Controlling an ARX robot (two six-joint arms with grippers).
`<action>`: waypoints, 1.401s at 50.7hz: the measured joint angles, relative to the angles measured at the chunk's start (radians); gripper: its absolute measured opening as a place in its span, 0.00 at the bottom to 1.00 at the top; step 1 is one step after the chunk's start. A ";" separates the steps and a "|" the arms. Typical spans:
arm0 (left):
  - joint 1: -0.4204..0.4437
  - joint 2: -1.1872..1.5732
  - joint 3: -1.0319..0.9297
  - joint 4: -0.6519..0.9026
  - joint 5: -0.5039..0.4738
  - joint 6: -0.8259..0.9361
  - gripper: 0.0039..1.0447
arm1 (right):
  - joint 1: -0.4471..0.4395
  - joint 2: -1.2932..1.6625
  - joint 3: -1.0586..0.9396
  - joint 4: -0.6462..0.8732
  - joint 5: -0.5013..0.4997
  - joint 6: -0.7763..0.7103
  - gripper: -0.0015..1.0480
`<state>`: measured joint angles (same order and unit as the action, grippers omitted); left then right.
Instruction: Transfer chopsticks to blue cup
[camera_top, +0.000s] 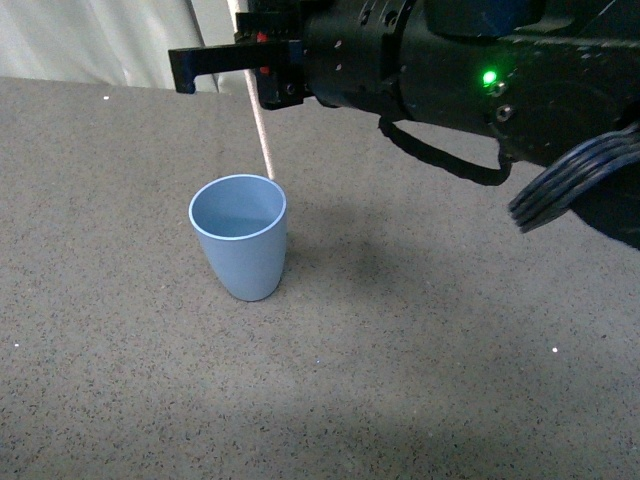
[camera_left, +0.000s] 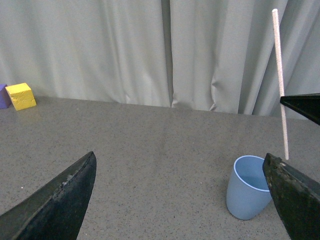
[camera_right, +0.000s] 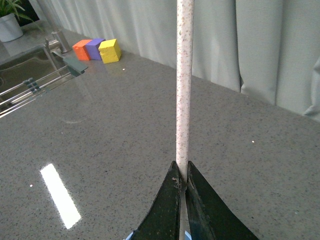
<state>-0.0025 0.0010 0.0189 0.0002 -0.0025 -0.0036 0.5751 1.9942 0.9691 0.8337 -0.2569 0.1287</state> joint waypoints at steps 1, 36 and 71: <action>0.000 0.000 0.000 0.000 0.000 0.000 0.94 | 0.002 0.004 0.002 0.000 0.000 0.001 0.01; 0.000 0.000 0.000 0.000 0.000 0.000 0.94 | 0.029 0.133 0.035 -0.047 0.015 -0.036 0.22; 0.000 0.000 0.000 0.000 0.000 0.000 0.94 | -0.238 -0.308 -0.348 -0.160 0.336 0.009 0.91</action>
<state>-0.0025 0.0010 0.0189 0.0002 -0.0025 -0.0040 0.3370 1.6863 0.6209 0.6735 0.0792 0.1379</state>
